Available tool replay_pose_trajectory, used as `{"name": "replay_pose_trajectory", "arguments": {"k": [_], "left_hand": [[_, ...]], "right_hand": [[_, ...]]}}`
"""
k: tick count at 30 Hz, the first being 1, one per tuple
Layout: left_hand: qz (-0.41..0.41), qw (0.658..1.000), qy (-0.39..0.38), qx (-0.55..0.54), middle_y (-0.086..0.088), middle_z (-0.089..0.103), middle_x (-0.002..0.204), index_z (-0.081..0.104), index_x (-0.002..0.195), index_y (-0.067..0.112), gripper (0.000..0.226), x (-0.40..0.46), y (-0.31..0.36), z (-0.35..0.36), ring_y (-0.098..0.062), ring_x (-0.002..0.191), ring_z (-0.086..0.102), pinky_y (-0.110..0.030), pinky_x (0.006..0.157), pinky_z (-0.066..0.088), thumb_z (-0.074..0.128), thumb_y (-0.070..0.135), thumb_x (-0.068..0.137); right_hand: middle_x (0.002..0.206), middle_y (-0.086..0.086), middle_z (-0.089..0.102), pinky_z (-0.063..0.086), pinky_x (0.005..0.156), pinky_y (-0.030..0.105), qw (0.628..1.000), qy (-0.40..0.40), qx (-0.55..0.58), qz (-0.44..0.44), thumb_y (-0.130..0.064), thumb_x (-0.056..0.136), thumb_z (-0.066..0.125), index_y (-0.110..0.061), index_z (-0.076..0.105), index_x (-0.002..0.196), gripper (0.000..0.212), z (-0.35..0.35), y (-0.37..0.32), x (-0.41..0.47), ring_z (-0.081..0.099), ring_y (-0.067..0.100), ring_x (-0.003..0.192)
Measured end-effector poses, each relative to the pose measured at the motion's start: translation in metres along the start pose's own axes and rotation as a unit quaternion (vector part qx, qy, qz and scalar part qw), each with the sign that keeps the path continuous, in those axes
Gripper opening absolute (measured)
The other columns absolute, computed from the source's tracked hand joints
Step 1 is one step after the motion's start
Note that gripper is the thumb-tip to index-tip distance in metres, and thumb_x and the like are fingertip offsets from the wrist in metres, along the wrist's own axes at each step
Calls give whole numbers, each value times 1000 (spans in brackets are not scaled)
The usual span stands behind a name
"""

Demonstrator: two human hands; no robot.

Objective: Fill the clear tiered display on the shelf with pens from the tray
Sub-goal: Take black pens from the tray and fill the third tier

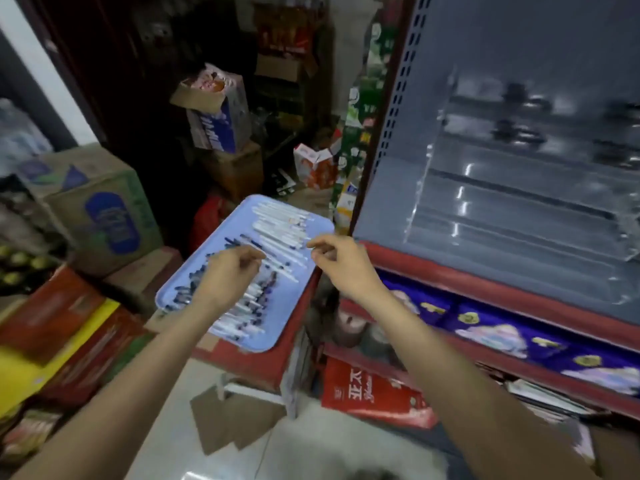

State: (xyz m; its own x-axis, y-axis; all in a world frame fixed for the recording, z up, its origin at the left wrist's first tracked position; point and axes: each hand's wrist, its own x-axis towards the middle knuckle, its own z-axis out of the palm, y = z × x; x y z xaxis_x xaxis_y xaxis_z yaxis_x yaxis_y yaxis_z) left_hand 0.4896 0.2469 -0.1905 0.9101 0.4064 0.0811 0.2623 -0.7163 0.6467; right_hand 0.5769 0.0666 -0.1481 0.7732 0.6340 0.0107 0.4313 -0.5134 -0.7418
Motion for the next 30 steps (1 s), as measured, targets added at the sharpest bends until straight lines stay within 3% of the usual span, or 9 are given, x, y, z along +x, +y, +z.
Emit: {"name": "replay_pose_trajectory", "arguments": {"k": [4, 10, 16, 18, 22, 24, 25, 27, 30], "left_hand": [[-40, 999, -20, 27, -14, 68, 108, 64, 113, 6, 23, -11, -64, -22, -30, 91, 62, -36, 78, 46, 50, 11, 95], [-51, 996, -55, 44, -17, 62, 118, 64, 113, 3, 25, 30, -124, -28, -33, 105, 59, -34, 91, 43, 48, 5, 94], [1, 981, -157, 118, -11, 39, 146, 41, 140, 10, 42, 94, -153, -17, -27, 133, 39, -32, 107, 33, 41, 10, 97], [24, 969, -192, 154, -6, 30, 152, 33, 144, 13, 46, 109, -160, -12, -22, 139, 29, -28, 111, 25, 39, 12, 98], [37, 952, -221, 207, 2, 25, 154, 31, 145, 19, 46, 124, -180, -6, -19, 141, 24, -33, 111, 30, 35, 16, 100], [58, 949, -215, 221, 2, 30, 152, 35, 144, 19, 44, 127, -186, -6, -20, 139, 28, -36, 108, 34, 36, 16, 99], [64, 950, -210, 221, 1, 33, 150, 38, 142, 18, 43, 128, -188, -6, -21, 137, 31, -37, 106, 36, 38, 16, 99], [73, 955, -200, 205, -1, 41, 143, 43, 139, 17, 41, 130, -190, -6, -23, 131, 37, -38, 101, 39, 41, 15, 98], [76, 962, -189, 180, -2, 44, 138, 47, 136, 16, 39, 132, -191, -8, -24, 127, 40, -36, 97, 38, 43, 15, 97]], "right_hand": [[124, 11, 59, 44, 92, 40, 996, -67, -10, 51, -12, 100, 42, -10, 52, 129, 31, 70, -16, 20, 57, 31, 106], [142, 9, 46, 38, 105, 39, 986, -115, -54, 112, -15, 99, 47, -10, 42, 138, 41, 131, -3, 77, 46, 26, 128], [145, 13, 39, 42, 101, 45, 970, -141, -131, 146, -19, 99, 46, -10, 34, 143, 46, 154, 19, 135, 46, 31, 127], [140, 15, 43, 44, 98, 47, 966, -144, -160, 145, -20, 98, 48, -9, 39, 139, 43, 160, 26, 147, 47, 33, 124], [128, 15, 48, 49, 88, 42, 953, -144, -225, 143, -19, 95, 53, -9, 50, 128, 34, 166, 30, 166, 52, 32, 114], [107, 16, 55, 48, 76, 39, 949, -145, -239, 148, -20, 94, 55, -5, 59, 108, 21, 167, 28, 173, 58, 33, 95], [87, 15, 55, 47, 68, 37, 947, -145, -241, 153, -19, 94, 56, -5, 60, 87, 16, 168, 28, 176, 57, 31, 77], [56, 8, 36, 37, 57, 31, 945, -146, -237, 170, -17, 93, 57, -10, 39, 57, 41, 172, 31, 181, 39, 24, 50], [64, 9, 40, 34, 59, 30, 946, -148, -218, 190, -15, 92, 57, -7, 36, 65, 35, 173, 32, 181, 41, 22, 58]]}}
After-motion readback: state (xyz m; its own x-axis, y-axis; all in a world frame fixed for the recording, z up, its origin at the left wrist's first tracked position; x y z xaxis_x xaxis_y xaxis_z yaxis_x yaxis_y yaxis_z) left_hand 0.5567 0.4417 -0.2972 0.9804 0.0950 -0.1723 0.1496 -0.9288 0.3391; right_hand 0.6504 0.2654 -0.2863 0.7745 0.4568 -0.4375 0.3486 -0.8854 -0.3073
